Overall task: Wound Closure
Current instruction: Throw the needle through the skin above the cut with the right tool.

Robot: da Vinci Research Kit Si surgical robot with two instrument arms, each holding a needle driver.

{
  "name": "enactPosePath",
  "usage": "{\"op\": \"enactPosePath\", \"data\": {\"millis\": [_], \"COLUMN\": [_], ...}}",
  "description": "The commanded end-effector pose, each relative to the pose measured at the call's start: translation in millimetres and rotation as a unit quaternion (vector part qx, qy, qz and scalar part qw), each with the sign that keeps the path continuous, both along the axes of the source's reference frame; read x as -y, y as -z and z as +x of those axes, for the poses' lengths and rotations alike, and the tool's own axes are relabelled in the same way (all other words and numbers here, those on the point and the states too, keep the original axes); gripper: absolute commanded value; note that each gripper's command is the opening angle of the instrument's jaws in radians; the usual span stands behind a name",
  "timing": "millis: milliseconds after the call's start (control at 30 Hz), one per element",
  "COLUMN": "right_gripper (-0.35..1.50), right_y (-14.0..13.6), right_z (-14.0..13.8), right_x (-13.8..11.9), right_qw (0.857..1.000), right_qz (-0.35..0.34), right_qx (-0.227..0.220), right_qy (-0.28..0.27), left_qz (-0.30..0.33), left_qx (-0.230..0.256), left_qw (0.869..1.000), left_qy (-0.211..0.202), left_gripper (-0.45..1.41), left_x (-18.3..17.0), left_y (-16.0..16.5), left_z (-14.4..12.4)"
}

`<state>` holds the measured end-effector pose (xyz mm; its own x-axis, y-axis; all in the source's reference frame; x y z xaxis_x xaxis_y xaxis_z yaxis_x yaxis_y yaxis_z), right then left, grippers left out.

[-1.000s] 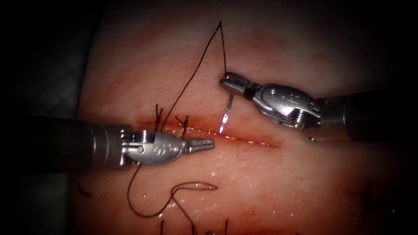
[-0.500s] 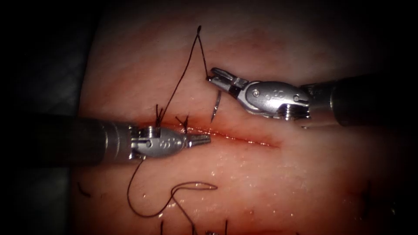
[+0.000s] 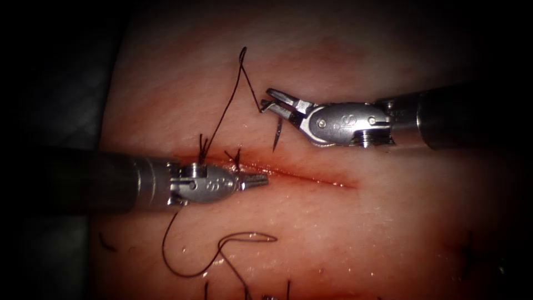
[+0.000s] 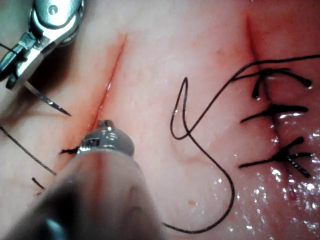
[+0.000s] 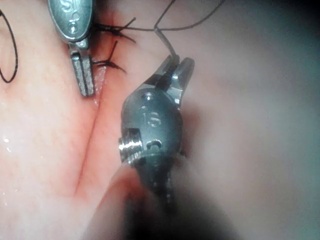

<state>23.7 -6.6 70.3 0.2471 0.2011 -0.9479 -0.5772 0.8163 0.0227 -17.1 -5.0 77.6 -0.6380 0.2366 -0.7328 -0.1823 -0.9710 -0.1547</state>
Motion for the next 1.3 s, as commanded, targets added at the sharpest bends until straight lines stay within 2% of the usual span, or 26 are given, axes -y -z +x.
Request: {"op": "enactPosePath", "data": {"millis": [33, 433, 733, 933, 1033, 1100, 1300], "right_gripper": [-0.35, -0.35, -0.35, -0.35, -0.35, -0.35, -0.35], "right_y": [-0.7, -1.4, -2.5, -3.4, -3.9, -4.6, -5.7], "right_z": [0.6, 0.2, 0.4, 0.4, 0.5, 0.5, 0.3], "right_x": [0.2, 0.8, 2.3, 4.1, 5.7, 7.6, 10.6], "right_qw": [1.000, 1.000, 0.998, 0.992, 0.986, 0.976, 0.965], "right_qz": [-0.001, -0.015, -0.049, -0.108, -0.145, -0.189, -0.220], "right_qx": [0.000, 0.007, 0.026, 0.049, 0.058, 0.072, 0.082], "right_qy": [0.002, 0.008, 0.019, 0.041, 0.057, 0.083, 0.114], "left_qz": [0.000, 0.002, 0.006, 0.010, 0.013, 0.016, 0.019], "left_qx": [0.000, -0.001, 0.000, 0.002, 0.004, 0.004, 0.005], "left_qw": [1.000, 1.000, 1.000, 1.000, 1.000, 1.000, 1.000], "left_qy": [0.001, 0.002, 0.000, -0.003, -0.005, -0.007, -0.009], "left_gripper": [-0.27, -0.27, -0.27, -0.27, -0.25, -0.25, -0.25], "left_x": [0.2, 0.5, 0.7, 1.1, 1.5, 1.7, 1.7], "left_y": [-0.4, 0.2, 1.4, 3.0, 4.0, 5.0, 5.8], "left_z": [-0.5, -0.7, -0.1, 0.8, 1.5, 2.2, 2.9]}}
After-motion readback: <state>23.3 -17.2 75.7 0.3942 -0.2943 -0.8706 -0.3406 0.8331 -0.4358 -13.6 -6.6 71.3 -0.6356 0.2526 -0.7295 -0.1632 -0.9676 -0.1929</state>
